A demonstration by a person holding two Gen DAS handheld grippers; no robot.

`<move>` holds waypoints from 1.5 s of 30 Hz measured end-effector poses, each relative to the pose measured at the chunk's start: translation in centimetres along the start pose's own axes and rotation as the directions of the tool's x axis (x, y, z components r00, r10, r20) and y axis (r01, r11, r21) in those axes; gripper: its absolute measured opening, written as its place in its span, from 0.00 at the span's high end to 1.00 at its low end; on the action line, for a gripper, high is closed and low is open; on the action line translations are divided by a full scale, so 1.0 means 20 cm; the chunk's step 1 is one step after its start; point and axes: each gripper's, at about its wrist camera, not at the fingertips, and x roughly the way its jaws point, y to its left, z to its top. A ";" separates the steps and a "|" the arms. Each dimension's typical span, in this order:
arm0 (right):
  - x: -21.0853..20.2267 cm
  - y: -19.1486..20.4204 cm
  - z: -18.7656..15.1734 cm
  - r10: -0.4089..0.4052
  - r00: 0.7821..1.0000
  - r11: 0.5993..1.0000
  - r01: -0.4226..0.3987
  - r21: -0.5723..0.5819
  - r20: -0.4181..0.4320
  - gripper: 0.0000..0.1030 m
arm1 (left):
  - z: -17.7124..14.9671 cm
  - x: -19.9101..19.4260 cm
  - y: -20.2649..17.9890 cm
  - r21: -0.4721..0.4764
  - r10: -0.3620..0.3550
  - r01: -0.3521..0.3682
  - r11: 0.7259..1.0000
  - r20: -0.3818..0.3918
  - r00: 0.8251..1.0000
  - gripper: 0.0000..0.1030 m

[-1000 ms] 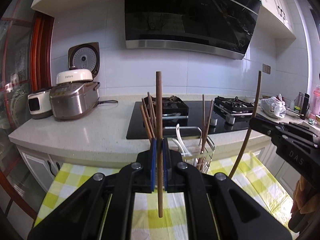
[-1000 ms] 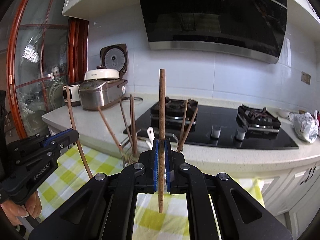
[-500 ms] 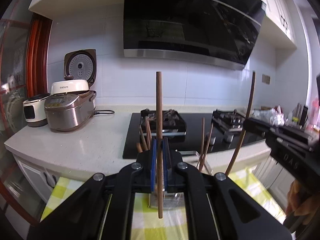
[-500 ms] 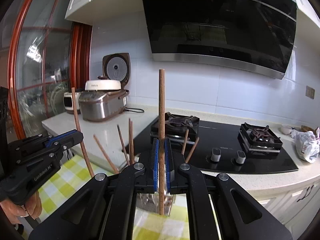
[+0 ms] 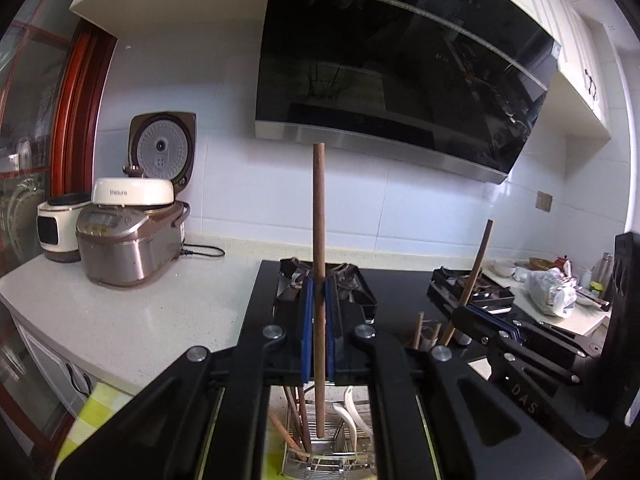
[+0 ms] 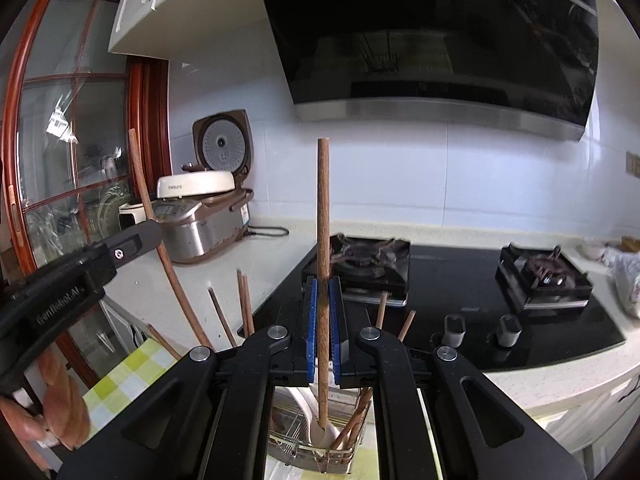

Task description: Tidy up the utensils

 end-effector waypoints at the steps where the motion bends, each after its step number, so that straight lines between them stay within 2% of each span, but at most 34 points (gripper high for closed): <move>1: 0.03 0.00 -0.02 0.002 1.000 1.000 -0.002 0.000 -0.011 0.94 | -0.03 0.04 0.00 0.003 0.005 -0.005 1.000 -0.012 1.000 0.94; 5: 0.13 -0.04 -0.12 0.033 0.997 0.999 -0.031 0.031 -0.071 0.93 | -0.20 0.17 0.03 -0.002 0.014 -0.014 1.000 -0.081 0.997 0.94; 7: 0.17 -0.04 -0.17 0.034 0.995 0.999 -0.032 0.029 -0.097 0.93 | -0.26 0.19 0.03 0.034 0.054 -0.052 0.998 -0.050 0.997 0.94; 9: 0.20 -0.04 -0.22 0.033 0.993 0.999 -0.030 0.027 -0.117 0.93 | -0.31 0.24 0.05 0.008 0.023 -0.022 1.000 -0.106 0.994 0.94; 13: 0.25 -0.05 -0.30 0.028 0.989 0.999 -0.024 0.029 -0.148 0.93 | -0.40 0.30 0.09 -0.035 0.014 -0.020 0.999 -0.152 0.988 0.94; 18: 0.28 -0.03 -0.36 0.023 0.983 1.000 -0.020 0.019 -0.182 0.91 | -0.51 0.33 0.11 -0.022 0.027 -0.032 0.999 -0.194 0.981 0.93; 19: 0.27 -0.03 -0.37 0.018 0.983 1.000 -0.016 0.015 -0.184 0.91 | -0.53 0.33 0.11 -0.025 0.030 -0.035 0.999 -0.196 0.980 0.89; 21: 0.26 -0.03 -0.37 0.018 0.983 1.000 -0.015 0.015 -0.183 0.83 | -0.53 0.30 0.12 -0.032 0.027 -0.033 0.999 -0.189 0.982 0.84; 23: 0.23 -0.04 -0.36 0.014 0.985 1.000 -0.010 0.025 -0.170 0.52 | -0.51 0.27 0.12 -0.022 0.030 -0.035 0.999 -0.181 0.983 0.73; 24: 0.21 -0.04 -0.36 0.011 0.988 1.000 -0.006 0.030 -0.154 0.48 | -0.51 0.24 0.11 -0.015 0.030 -0.033 0.999 -0.171 0.985 0.69; 26: 0.15 -0.04 -0.34 0.003 0.991 0.999 0.002 0.033 -0.136 0.47 | -0.47 0.16 0.09 0.015 0.055 -0.053 0.998 -0.138 0.989 0.55; 27: 0.13 -0.04 -0.33 -0.002 0.991 0.999 0.007 0.034 -0.133 0.47 | -0.46 0.14 0.09 0.023 0.069 -0.067 0.998 -0.121 0.990 0.42; 29: 0.06 -0.05 -0.33 -0.021 0.993 0.999 0.025 0.034 -0.120 0.47 | -0.43 0.03 0.06 0.046 0.085 -0.082 0.996 -0.073 0.994 0.32; 30: 0.03 -0.05 -0.32 -0.033 0.993 0.999 0.036 0.032 -0.114 0.46 | -0.43 0.00 0.06 0.056 0.101 -0.098 0.994 -0.062 0.993 0.23; 31: 0.00 -0.05 -0.32 -0.043 0.993 0.998 0.046 0.030 -0.108 0.41 | -0.42 -0.05 0.05 0.071 0.134 -0.132 0.989 -0.035 0.990 0.13; 33: -0.09 -0.05 -0.33 -0.063 0.995 0.997 0.066 0.031 -0.081 0.31 | -0.41 -0.17 0.04 0.079 0.174 -0.175 0.981 0.022 0.985 0.04; 34: -0.14 -0.05 -0.34 -0.070 0.995 0.997 0.072 0.031 -0.069 0.27 | -0.40 -0.21 0.05 0.077 0.180 -0.183 0.980 0.035 0.983 0.04; 37: -0.27 -0.02 -0.38 -0.103 0.994 0.995 0.104 0.012 -0.046 0.24 | -0.40 -0.32 0.06 0.069 0.201 -0.203 0.977 0.039 0.979 0.04; 42: -0.42 0.02 -0.45 -0.133 0.991 0.991 0.134 0.012 -0.022 0.20 | -0.47 -0.46 0.13 0.019 0.178 -0.178 0.984 0.017 0.984 0.04; 45: -0.50 0.05 -0.49 -0.136 0.991 0.990 0.136 0.027 0.000 0.18 | -0.53 -0.50 0.15 0.027 0.160 -0.160 0.987 -0.021 0.987 0.04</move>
